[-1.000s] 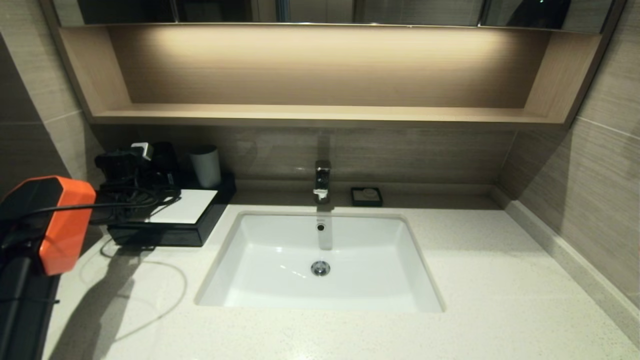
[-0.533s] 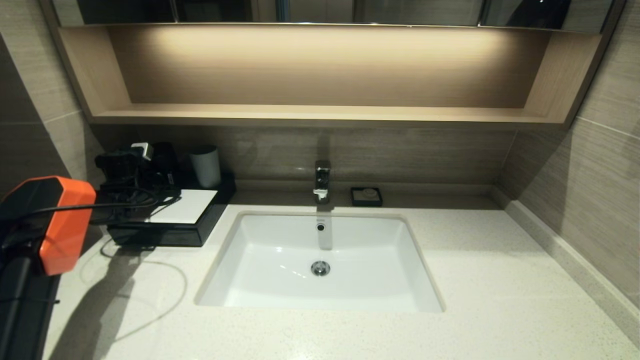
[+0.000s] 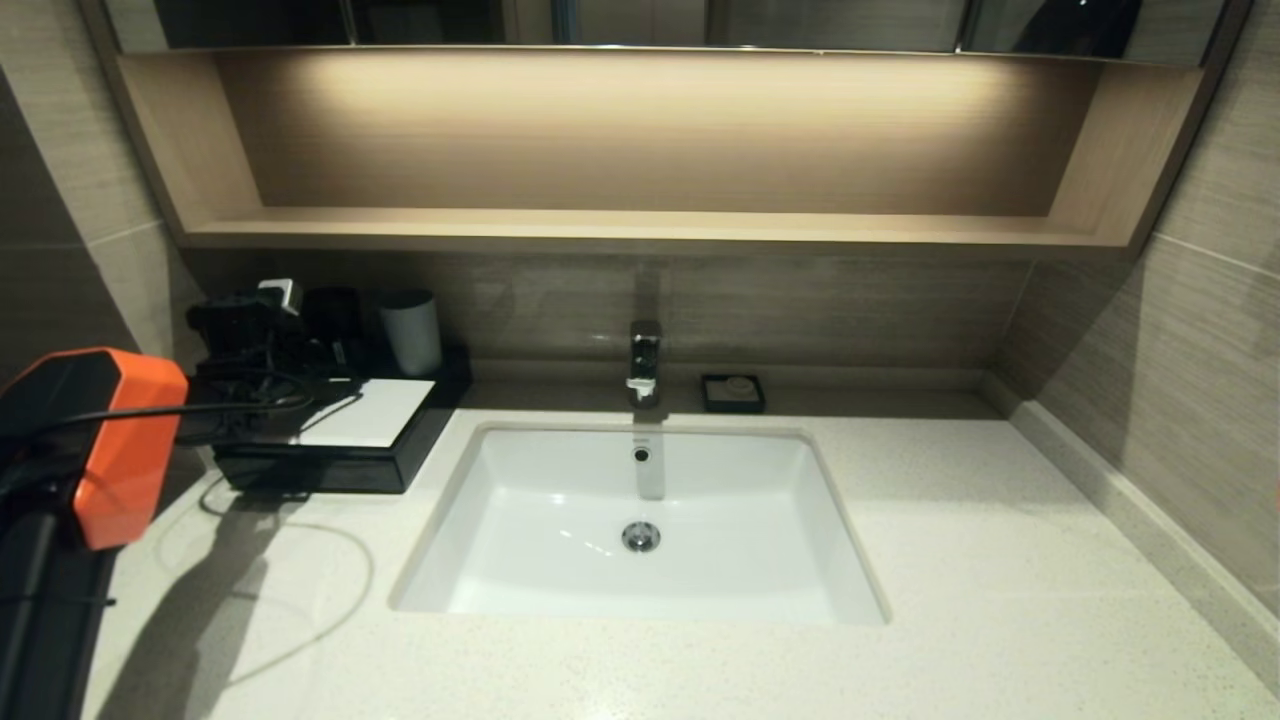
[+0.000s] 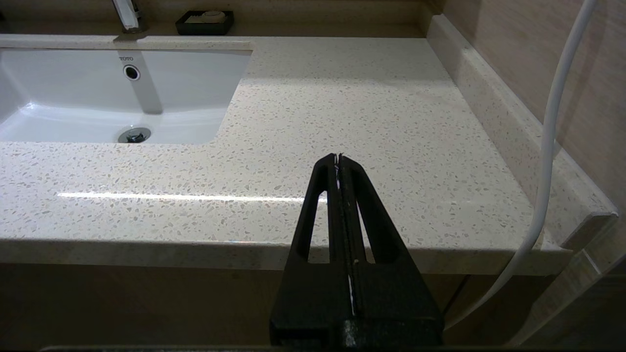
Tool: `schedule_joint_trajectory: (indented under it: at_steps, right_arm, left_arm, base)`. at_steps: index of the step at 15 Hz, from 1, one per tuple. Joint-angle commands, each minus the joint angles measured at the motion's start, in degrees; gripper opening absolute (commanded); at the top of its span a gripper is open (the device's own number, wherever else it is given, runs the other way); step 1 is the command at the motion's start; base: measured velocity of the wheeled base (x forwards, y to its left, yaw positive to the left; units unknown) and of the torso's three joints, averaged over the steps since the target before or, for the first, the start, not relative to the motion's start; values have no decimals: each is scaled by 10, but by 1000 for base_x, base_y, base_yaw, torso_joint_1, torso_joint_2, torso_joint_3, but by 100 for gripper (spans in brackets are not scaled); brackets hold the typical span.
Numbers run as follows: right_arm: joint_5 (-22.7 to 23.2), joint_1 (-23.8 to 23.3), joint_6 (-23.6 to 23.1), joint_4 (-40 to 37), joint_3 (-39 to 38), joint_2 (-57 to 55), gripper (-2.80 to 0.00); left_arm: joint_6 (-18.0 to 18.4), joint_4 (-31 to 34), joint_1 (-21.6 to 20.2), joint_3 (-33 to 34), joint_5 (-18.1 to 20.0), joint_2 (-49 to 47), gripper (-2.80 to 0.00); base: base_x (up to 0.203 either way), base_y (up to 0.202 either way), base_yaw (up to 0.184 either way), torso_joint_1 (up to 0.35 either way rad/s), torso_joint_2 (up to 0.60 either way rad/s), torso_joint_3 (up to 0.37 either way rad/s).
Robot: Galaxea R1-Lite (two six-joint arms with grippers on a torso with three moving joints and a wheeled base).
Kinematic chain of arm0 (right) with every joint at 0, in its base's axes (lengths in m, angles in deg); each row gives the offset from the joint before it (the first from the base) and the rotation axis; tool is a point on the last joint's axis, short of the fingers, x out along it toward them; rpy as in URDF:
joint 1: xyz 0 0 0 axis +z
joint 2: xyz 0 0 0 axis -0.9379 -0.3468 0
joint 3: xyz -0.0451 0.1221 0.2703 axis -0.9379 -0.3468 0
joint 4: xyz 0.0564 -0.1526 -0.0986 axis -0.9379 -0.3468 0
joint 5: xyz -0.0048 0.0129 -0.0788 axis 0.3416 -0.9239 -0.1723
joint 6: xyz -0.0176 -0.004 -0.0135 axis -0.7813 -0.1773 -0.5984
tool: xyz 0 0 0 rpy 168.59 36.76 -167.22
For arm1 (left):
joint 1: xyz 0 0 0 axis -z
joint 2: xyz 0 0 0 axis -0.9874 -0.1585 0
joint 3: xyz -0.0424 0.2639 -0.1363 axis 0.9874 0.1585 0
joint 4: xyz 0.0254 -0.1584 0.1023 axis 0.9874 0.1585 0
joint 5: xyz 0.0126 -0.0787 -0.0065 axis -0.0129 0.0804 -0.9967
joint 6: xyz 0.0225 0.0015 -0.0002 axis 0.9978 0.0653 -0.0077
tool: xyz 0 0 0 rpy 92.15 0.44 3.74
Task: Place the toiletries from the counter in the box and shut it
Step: Place the cup on the storage box
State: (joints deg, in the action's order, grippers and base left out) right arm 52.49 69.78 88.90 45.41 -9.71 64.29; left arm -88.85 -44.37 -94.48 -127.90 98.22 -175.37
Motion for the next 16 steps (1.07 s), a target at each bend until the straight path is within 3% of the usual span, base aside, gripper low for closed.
schedule_joint_trajectory:
  at_steps: [1, 7, 16]
  right_arm:
    - [0, 0, 0, 0, -1, 0, -280]
    - [0, 0, 0, 0, -1, 0, -280]
    - [0, 0, 0, 0, -1, 0, -280]
  left_arm:
    - [-7, -1, 0, 0, 1, 11, 0]
    - [-14, -2, -2, 22, -1, 36, 0]
    - [-16, -32, -10, 200, -3, 134, 0]
  base:
    - [0, 0, 0, 0, 0, 0]
    - [0, 0, 0, 0, 0, 0]
    - [0, 0, 0, 0, 0, 0]
